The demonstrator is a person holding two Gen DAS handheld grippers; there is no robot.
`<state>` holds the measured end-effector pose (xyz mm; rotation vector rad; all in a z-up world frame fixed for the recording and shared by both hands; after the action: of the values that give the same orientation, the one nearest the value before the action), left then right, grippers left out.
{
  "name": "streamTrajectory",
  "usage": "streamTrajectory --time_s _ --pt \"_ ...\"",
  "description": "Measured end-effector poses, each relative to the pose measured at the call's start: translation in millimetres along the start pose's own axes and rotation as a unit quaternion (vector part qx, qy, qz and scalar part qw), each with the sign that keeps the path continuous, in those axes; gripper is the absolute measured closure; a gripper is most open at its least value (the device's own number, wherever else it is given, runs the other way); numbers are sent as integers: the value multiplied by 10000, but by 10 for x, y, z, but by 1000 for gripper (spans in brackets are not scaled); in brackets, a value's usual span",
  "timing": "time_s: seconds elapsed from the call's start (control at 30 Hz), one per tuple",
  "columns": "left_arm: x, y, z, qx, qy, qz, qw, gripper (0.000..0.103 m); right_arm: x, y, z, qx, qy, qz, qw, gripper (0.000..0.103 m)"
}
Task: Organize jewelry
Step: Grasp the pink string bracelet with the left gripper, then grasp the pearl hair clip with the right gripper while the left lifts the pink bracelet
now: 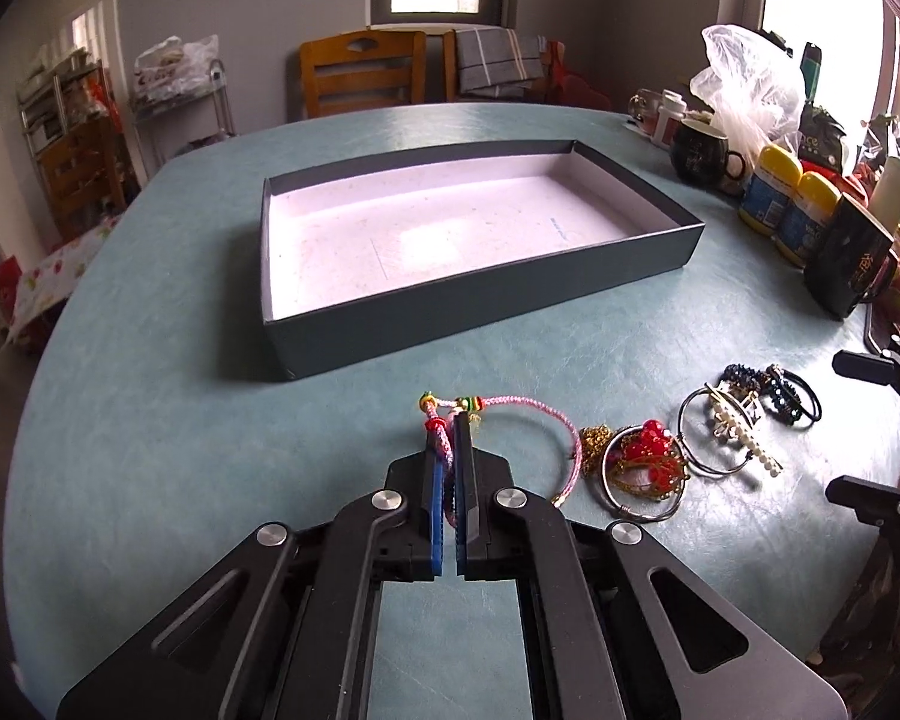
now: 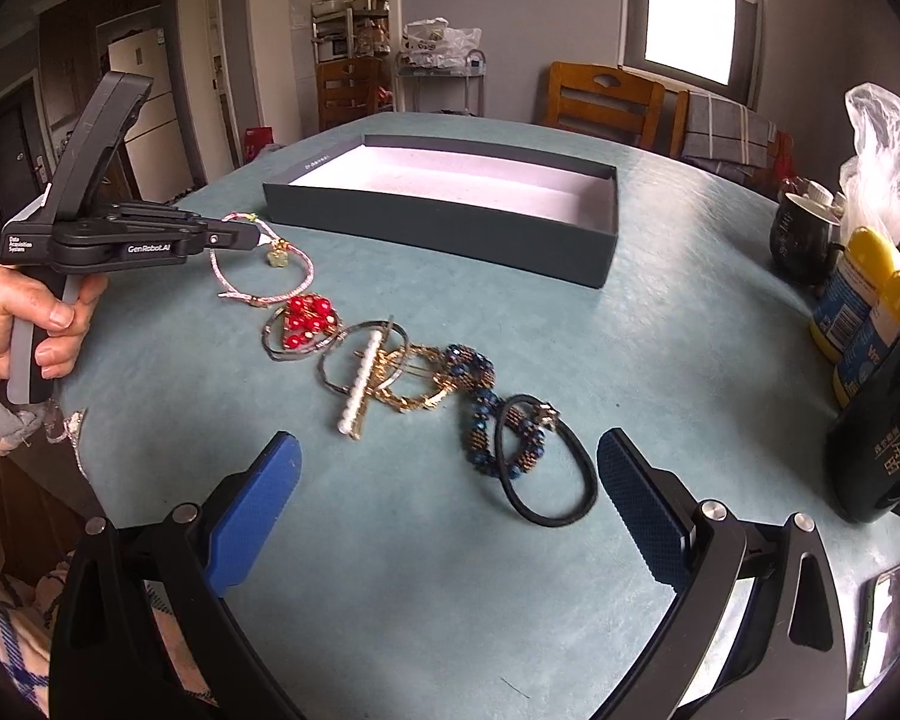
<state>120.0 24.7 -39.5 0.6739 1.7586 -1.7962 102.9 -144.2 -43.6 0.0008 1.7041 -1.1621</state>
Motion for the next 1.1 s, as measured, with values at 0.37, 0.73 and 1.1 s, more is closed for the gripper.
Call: streamTrajectory --time_s 0.37,0.73,1.1 --pt "-307 -386 78 108 230 548 9982 100 -75 245 -311 -558 93 -246 9981 55" --pt "-251 -380 54 126 230 541 9982 100 -29 387 -375 -240 11 -400 9989 93" --pt "-330 -451 72 132 306 671 9972 100 -144 145 -368 -396 -26 2 9992 94"
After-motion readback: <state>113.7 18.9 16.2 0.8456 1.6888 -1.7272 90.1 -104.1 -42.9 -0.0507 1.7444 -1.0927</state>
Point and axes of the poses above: each gripper's, at about its wrist camera, not at the fingertips, and y roughly the way its jaws point, z to its right, x to its underside, the point moved 10 cm from there along y, roughly the way its jaws point
